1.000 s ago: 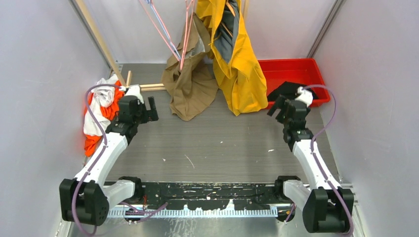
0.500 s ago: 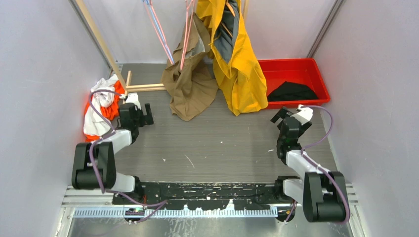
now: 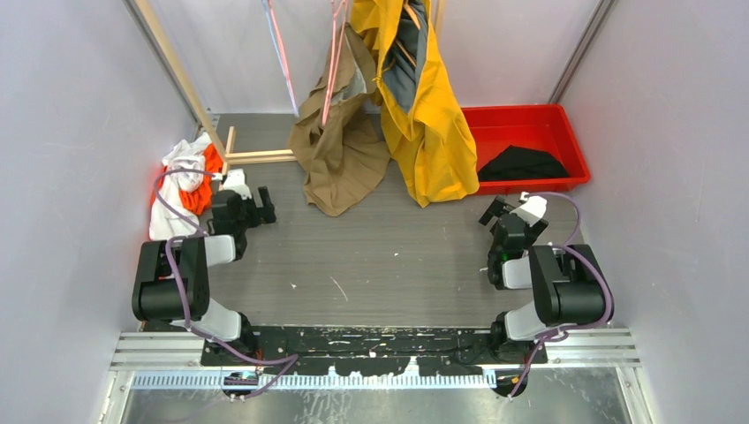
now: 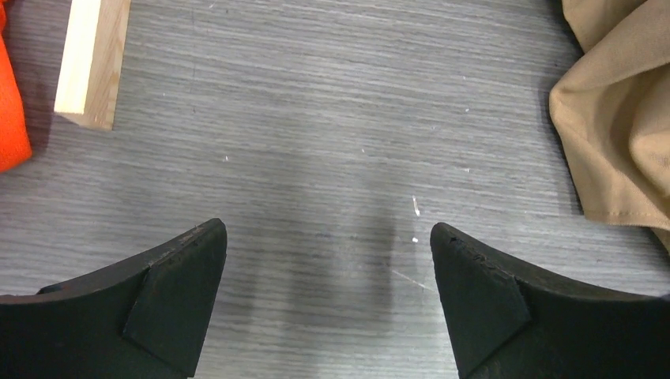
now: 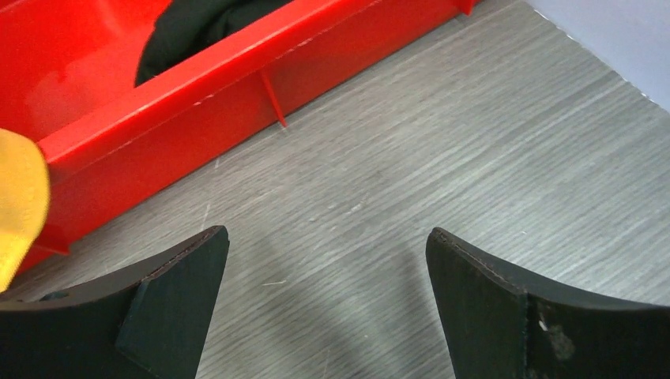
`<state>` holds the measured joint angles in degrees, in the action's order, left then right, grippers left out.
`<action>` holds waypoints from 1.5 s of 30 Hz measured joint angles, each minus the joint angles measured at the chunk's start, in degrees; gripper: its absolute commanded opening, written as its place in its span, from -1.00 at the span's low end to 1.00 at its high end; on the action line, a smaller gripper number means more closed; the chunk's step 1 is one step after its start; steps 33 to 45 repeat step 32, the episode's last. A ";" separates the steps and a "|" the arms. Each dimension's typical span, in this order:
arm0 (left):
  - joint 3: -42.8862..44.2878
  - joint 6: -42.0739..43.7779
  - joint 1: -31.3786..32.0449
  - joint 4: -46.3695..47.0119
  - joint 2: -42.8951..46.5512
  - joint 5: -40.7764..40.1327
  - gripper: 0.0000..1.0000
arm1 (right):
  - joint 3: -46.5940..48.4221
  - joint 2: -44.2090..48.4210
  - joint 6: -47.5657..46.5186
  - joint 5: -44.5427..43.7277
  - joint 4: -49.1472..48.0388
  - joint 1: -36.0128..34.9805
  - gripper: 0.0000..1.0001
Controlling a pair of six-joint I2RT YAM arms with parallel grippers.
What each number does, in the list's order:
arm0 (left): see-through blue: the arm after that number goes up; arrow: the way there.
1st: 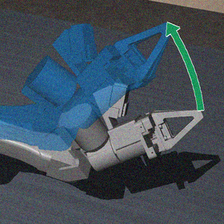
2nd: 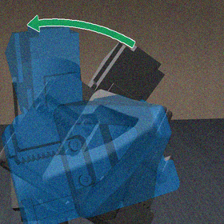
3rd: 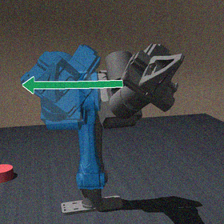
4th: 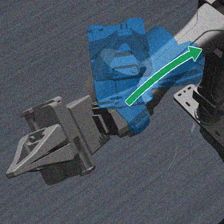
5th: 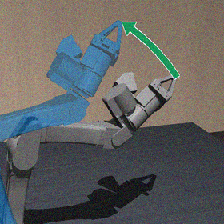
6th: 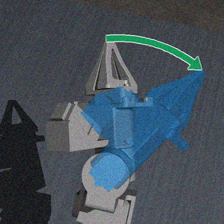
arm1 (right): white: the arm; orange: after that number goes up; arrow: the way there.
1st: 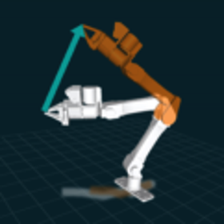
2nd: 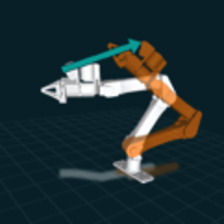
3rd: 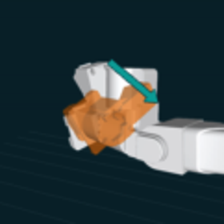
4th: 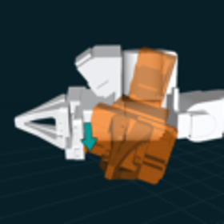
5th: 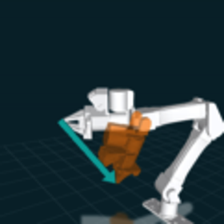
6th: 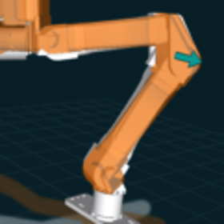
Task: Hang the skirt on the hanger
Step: Reset both arms
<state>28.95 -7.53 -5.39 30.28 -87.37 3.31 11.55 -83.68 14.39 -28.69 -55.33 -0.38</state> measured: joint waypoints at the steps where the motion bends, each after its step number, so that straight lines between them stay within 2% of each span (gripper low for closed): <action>1: -0.74 0.00 0.00 0.61 0.35 0.00 0.99 | 0.00 -0.59 -0.35 0.33 -0.83 -0.09 1.00; 5: -6.16 -0.17 0.00 5.97 2.49 0.20 0.99 | -0.02 -4.28 -1.73 2.38 -6.43 -0.33 1.00; 9: -10.08 0.44 0.33 12.79 2.54 1.95 0.99 | 1.95 -5.14 -2.54 3.74 -3.23 -0.44 1.00; 12: -11.50 0.68 1.05 19.85 -1.25 2.93 0.99 | 5.38 -5.14 -3.15 4.66 -0.02 -0.55 0.99; 20: -9.75 2.21 4.37 19.21 -1.60 0.68 0.99 | 6.91 -5.14 -3.76 5.49 2.58 -0.63 1.00; 45: -9.66 2.58 4.61 19.15 -1.60 -0.76 0.99 | 6.91 -5.14 -3.89 6.12 3.58 -0.63 1.00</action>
